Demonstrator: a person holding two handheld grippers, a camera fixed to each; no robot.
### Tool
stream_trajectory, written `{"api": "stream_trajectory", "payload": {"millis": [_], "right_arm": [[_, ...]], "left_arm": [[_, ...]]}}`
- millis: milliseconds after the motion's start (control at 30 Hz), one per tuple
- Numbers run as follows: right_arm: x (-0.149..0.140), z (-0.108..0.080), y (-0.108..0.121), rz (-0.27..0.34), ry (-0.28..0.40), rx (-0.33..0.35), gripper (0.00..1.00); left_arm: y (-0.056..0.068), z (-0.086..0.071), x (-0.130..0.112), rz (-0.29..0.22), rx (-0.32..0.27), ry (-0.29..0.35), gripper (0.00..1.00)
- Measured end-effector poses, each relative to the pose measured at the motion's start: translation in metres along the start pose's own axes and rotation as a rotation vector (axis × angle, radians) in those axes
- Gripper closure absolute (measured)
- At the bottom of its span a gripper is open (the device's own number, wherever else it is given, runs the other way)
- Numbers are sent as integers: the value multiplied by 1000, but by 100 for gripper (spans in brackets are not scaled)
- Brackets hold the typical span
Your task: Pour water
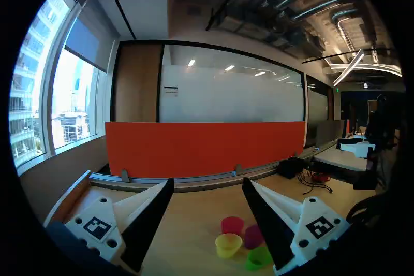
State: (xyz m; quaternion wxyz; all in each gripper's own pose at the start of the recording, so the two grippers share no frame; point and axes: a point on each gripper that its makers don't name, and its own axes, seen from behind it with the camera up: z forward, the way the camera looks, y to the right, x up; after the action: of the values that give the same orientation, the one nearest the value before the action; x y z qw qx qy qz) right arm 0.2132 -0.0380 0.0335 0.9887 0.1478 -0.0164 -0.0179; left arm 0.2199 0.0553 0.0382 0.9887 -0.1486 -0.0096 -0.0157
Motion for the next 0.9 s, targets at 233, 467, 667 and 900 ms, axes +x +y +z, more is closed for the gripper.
{"api": "stream_trajectory", "payload": {"millis": [233, 467, 667, 900], "right_arm": [[4, -3, -23, -14, 15, 127, 0], [4, -4, -41, -22, 13, 218, 0], [-6, -5, -53, -50, -25, 283, 0], [-23, -6, -63, -72, -77, 342, 0]], "left_arm": [[27, -1, 4, 10, -121, 2, 2], [47, -2, -2, 14, -209, -7, 2], [60, -4, -13, 36, -261, -27, 2], [72, -6, -35, 41, -307, -66, 2]]}}
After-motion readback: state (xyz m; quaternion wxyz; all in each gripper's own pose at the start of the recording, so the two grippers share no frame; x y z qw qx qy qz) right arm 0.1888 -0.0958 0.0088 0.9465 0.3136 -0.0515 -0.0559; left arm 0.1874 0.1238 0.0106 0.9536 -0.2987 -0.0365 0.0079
